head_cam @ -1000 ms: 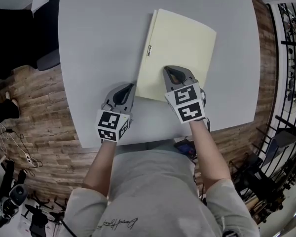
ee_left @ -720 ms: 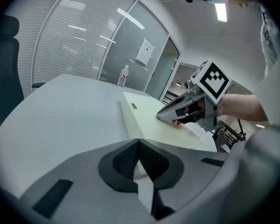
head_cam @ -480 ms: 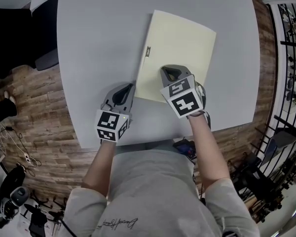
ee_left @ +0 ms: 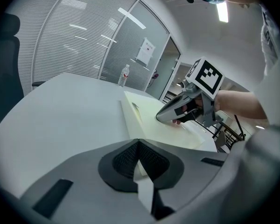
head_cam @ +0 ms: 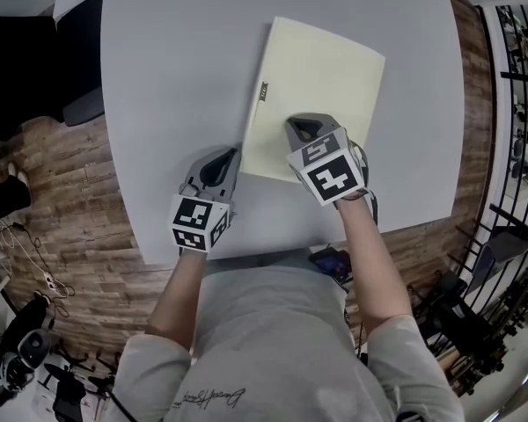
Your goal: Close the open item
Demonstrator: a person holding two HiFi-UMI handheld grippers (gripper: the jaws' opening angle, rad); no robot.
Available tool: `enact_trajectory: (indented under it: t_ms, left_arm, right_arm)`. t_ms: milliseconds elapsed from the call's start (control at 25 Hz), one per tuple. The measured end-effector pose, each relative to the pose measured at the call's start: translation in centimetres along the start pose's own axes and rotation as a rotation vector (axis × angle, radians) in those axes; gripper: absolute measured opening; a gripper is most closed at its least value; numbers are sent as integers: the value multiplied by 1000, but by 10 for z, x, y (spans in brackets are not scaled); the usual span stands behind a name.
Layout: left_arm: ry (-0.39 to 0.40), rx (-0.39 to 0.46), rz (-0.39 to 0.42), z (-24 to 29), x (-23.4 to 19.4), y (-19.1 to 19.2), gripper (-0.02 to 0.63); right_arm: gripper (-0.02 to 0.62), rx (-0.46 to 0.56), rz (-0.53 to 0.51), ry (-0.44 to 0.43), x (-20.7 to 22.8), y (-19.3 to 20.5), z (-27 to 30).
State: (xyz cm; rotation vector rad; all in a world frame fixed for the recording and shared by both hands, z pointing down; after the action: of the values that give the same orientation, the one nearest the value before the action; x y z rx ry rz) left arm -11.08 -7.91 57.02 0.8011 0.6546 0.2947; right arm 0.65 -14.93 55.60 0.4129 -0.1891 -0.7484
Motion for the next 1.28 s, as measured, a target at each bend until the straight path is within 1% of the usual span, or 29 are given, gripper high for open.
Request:
enact_trajectory:
  t_ms: [160,320,600,800,960,1160,1280]
  left_arm:
    - [-2,-1,1,1,0,1,9]
    - [-6,2,0,1,-1,-1,9]
    - [-13,5,9,-1,-3,-4,9]
    - [-13,5,26,-5,-4,-8,9]
    - [-14,6,49,-11,-2,-15,9]
    - [-18,22,76,-23,0,-29,9]
    - [-8,44,104,-30,6,-43,9]
  right_arm:
    - [15,52,9,25,-1,-1,-8]
    - [14,66,-9,47,-1,-1,-12]
    - [14,90,7,55,2,0,-18]
    - [14,138,50,48,5,2,-21]
    - [15,197,89,42,12,5,-30]
    - [15,268,154,32,17,7,-49]
    - [15,317,202,21,19,10,-69]
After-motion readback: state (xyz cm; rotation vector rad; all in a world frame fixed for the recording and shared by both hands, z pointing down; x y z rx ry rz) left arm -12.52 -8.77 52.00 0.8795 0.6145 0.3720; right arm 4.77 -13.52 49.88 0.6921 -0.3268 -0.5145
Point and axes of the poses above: the fingertips, and each gripper's own axes: z forward along the fingers, x to its right, y out of its underside, the point moved 3 cm from there along -z, backward along the fingers, and after that the axes turned 5 degrees about y, right-handed, at the moved point
